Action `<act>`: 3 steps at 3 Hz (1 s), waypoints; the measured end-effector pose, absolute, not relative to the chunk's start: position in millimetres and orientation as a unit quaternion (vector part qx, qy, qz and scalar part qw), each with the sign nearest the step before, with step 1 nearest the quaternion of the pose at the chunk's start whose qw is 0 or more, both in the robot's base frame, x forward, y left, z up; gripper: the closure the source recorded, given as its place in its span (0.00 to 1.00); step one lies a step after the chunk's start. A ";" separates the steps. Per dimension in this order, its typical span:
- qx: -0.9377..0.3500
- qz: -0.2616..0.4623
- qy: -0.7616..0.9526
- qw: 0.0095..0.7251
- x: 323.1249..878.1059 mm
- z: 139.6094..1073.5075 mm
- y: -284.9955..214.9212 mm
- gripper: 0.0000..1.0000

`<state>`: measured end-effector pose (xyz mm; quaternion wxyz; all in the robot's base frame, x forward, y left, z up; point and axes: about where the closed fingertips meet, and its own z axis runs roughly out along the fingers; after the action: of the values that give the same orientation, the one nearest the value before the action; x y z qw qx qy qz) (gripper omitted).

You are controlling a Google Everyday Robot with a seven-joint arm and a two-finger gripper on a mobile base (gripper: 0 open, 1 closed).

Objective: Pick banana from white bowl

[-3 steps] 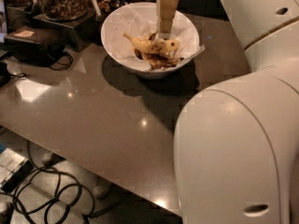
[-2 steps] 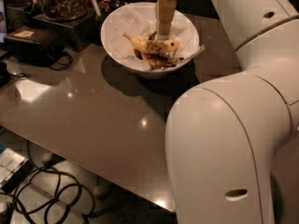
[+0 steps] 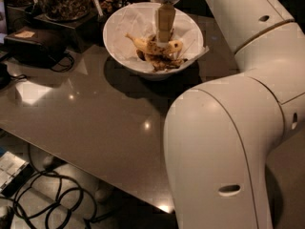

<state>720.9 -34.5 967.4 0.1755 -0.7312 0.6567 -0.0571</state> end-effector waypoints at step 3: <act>-0.731 -0.016 0.666 0.146 710.6 928.7 -32.9 0.17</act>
Offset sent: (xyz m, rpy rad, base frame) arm -0.0396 -0.0110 -0.0393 -0.0383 0.1977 0.0122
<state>710.6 -32.9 928.7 0.1465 -0.7313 0.6659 -0.0164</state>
